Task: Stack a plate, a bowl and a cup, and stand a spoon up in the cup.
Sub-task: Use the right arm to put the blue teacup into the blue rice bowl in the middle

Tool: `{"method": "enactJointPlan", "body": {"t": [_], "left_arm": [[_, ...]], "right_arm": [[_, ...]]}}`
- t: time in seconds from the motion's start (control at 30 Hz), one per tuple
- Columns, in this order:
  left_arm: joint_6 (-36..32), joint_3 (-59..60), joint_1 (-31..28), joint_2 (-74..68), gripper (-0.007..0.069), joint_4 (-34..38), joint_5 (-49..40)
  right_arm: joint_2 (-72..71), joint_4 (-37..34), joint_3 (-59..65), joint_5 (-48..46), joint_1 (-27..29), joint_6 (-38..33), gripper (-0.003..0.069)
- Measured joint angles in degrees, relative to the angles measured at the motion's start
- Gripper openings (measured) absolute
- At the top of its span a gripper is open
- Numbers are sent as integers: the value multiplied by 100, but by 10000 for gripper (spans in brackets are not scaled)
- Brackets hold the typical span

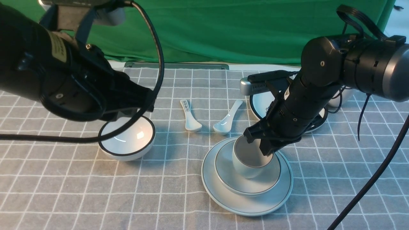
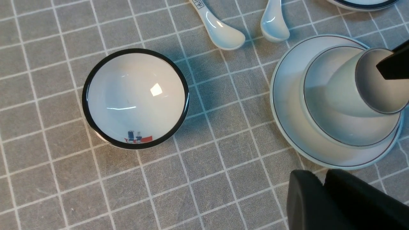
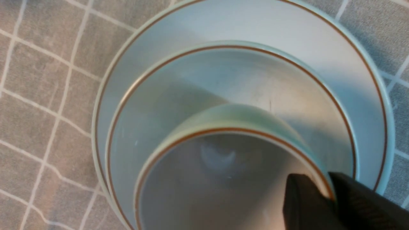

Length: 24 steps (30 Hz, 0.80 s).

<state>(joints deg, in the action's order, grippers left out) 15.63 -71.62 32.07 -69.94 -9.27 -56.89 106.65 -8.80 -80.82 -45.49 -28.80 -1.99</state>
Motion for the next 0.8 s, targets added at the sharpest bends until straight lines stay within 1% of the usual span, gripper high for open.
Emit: {"method": "enactJointPlan", "body": {"t": [0.43,0.8], "left_arm": [[-18,0,0,0,59,0,0],[-23,0,0,0,59,0,24]], "right_arm": [[0,0,0,28,0,0,163],[96,-46,0,35,0,0,243]]}}
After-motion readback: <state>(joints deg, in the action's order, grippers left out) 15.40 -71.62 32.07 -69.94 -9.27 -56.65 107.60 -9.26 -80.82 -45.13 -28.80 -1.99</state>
